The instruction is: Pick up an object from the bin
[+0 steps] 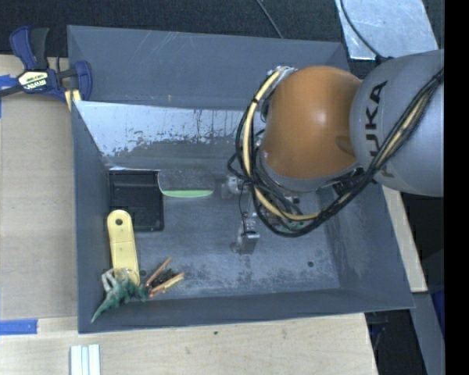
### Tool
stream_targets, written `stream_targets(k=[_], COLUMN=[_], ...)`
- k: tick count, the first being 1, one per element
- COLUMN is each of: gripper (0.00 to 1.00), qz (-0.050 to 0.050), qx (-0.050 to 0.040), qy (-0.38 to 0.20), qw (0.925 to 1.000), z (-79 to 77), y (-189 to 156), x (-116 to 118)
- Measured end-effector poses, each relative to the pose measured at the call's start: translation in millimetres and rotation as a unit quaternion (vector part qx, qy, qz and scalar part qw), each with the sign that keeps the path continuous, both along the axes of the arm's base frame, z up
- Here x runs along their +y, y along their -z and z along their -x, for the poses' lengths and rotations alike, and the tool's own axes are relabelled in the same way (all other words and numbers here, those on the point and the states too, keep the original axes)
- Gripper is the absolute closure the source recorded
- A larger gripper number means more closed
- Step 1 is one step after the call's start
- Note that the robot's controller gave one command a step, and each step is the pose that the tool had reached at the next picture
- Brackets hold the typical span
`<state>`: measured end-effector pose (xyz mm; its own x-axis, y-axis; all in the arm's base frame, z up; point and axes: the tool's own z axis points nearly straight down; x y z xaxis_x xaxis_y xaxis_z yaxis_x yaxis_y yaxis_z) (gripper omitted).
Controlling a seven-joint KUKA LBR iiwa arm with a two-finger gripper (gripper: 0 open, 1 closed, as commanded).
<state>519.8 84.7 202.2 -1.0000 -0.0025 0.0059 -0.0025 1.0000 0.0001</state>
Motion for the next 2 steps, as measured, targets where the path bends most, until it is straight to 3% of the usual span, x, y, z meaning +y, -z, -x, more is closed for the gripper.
stream_targets(k=[1, 2], gripper=[0.00, 0.00], qz=[0.000, -0.002], qx=[-0.0043, -0.0019], qy=[0.001, -0.183], qw=[1.0000, 0.9831], z=[-1.8, -1.6], y=[-4.5, 62.6], x=[-0.5, 90.2])
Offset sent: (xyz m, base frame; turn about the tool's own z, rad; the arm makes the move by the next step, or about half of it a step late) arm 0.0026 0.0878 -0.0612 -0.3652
